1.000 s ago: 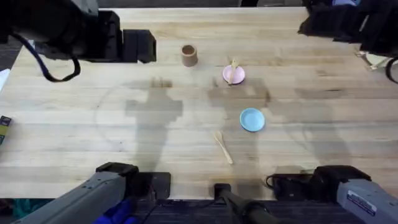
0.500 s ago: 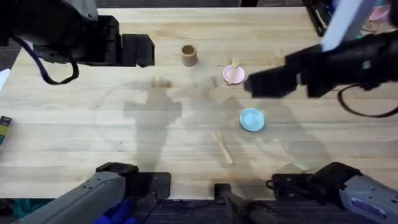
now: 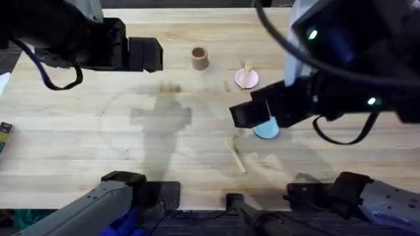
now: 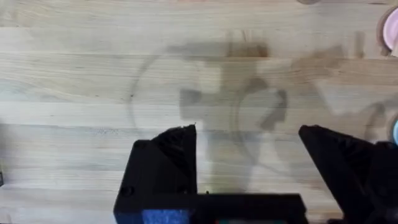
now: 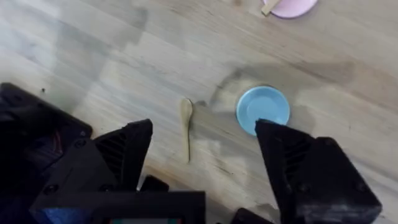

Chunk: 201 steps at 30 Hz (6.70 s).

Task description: Pick up a utensil and set it on the pink plate, then put the other utensil in the container.

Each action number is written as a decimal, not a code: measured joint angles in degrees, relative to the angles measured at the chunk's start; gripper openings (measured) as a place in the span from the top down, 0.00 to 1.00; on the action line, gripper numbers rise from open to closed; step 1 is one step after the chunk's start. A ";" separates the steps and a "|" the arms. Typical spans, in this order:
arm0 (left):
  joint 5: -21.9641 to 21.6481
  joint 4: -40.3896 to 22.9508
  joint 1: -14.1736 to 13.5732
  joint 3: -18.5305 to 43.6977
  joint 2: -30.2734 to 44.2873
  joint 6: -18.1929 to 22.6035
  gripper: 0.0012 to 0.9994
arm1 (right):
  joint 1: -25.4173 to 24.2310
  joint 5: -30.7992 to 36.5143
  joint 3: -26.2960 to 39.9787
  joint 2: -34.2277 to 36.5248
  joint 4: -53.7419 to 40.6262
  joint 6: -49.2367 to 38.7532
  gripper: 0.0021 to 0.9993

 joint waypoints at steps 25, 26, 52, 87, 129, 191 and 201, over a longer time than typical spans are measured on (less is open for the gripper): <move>0.00 -0.20 0.00 0.00 0.00 0.00 0.01 | 9.88 6.49 -10.17 1.38 6.95 15.04 0.00; 0.00 -0.20 0.00 0.00 0.00 0.00 0.01 | 9.88 6.55 -10.60 1.42 7.21 15.47 0.00; 0.00 -0.23 0.00 0.00 0.00 0.00 0.01 | 17.96 6.89 -15.54 14.17 18.72 17.30 0.00; 0.00 -1.29 0.02 0.00 0.00 0.00 0.01 | 21.51 7.70 -16.85 22.03 20.32 24.74 0.09; -0.02 -1.29 0.00 0.00 0.00 0.00 0.01 | 20.28 8.87 -16.15 22.12 18.83 24.19 0.97; 42.13 30.45 19.20 -0.02 25.00 63.31 0.01 | -15.20 8.81 9.00 25.01 46.01 -22.74 0.97; 52.96 31.95 20.41 -0.02 33.71 77.52 0.01 | -16.17 6.01 9.00 29.44 58.14 -30.35 0.97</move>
